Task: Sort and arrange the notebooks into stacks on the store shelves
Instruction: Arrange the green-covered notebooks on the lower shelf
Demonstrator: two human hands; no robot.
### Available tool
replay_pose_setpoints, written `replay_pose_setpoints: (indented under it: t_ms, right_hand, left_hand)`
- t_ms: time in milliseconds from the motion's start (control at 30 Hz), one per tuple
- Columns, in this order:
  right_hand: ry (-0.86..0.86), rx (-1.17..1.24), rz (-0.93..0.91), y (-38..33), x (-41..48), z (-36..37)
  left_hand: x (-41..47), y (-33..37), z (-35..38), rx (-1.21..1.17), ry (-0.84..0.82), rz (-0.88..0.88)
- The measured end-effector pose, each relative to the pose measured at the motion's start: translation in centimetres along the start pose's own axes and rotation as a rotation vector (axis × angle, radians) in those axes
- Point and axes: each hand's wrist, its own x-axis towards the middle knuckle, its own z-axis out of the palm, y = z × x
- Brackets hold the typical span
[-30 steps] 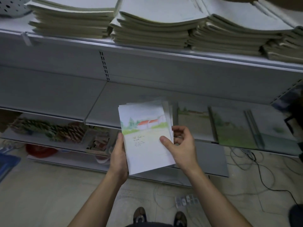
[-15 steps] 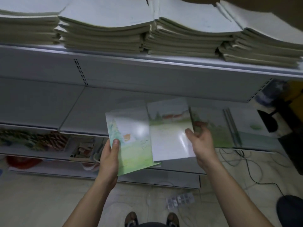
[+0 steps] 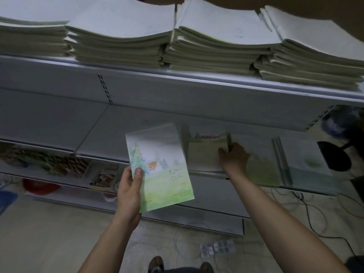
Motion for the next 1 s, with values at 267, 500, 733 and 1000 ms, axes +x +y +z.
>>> replay_pose_setpoints:
  t_ms: [267,500,733,1000]
  right_hand:
    - [-0.064,0.36,-0.269,-0.2,-9.3,-1.0]
    - [-0.217,0.555,-0.182,0.3,-14.2,-2.9]
    - [-0.177,0.525,-0.178,3.0,-12.6,-6.4]
    - [-0.144,0.566,-0.02,7.5,-7.2,-10.7]
  left_hand:
    - [-0.5,-0.8,1.9,-0.03,-0.032,-0.013]
    - [-1.4,-2.2,4.3,0.006,-0.08,-0.029]
    - [-1.5,-2.9,7.1,0.039,-0.187,-0.026]
    - [-2.3,-4.7,11.8,0.133,-0.216,0.056]
